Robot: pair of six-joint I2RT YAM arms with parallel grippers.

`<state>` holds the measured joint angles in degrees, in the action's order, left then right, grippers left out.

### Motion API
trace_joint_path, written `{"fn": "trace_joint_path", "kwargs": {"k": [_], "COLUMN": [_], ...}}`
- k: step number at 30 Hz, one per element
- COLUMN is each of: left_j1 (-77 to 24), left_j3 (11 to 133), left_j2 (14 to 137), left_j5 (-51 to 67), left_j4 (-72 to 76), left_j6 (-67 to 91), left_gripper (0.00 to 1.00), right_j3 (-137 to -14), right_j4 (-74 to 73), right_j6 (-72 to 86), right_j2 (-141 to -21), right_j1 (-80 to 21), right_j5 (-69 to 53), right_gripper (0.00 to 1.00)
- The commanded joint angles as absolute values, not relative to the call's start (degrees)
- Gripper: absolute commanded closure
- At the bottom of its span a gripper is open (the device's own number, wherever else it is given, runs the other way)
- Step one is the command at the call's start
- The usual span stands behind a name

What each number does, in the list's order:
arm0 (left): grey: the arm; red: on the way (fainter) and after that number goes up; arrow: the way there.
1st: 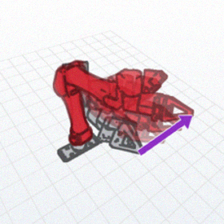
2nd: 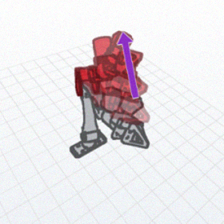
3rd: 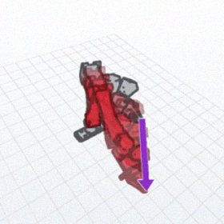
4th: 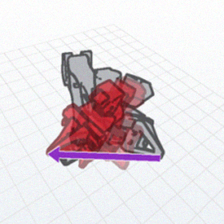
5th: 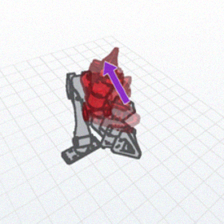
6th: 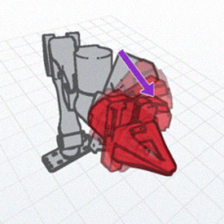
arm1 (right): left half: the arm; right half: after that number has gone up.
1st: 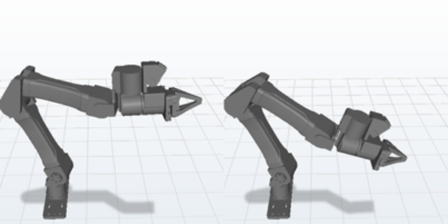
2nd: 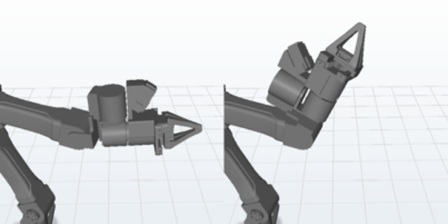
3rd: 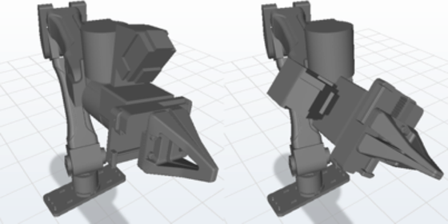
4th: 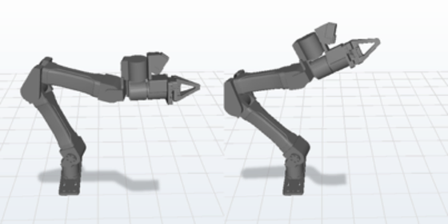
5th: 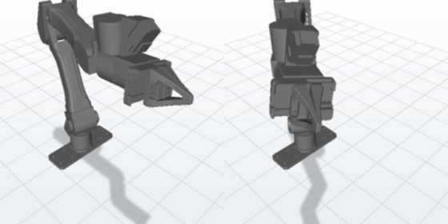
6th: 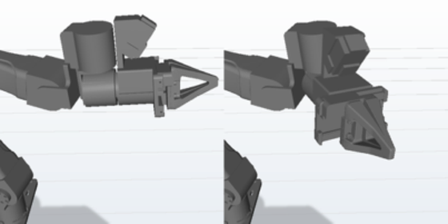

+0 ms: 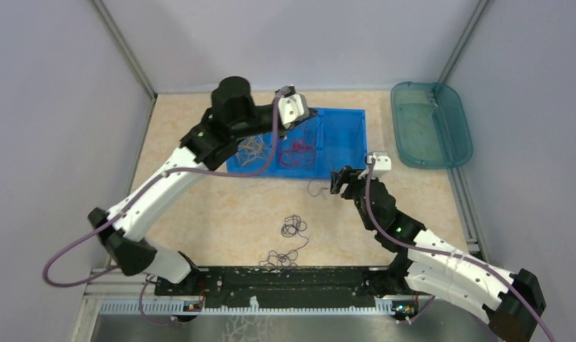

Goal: Untangle the cables

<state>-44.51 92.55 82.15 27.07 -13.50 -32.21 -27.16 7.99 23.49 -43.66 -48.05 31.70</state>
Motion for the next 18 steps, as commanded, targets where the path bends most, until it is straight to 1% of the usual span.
{"fn": "trace_joint_path", "kwargs": {"k": [1,10,14,18], "left_j1": [-45.2,-45.2,-45.3,-45.2], "left_j3": [96.3,104.3,108.1,111.8], "left_j2": [90.3,107.1,113.2,118.4], "left_j5": [25.2,20.4,19.2,19.6], "left_j4": [-4.2,3.6,6.3,8.0], "left_j6": [-29.0,-34.1,-36.3,-36.4], "left_gripper": [1.00,1.00,1.00,1.00], "right_j3": [-25.6,-24.6,-24.2,-24.9], "right_j4": [-1.2,-6.3,-6.2,-6.8], "right_j6": [27.9,29.1,29.2,28.7], "right_j2": [-38.5,-32.0,-29.2,-29.7], "right_j1": [-47.1,-46.4,-46.4,-46.4], "right_j5": [45.6,51.6,51.1,50.7], "right_gripper": [0.31,0.32,0.33,0.33]}}
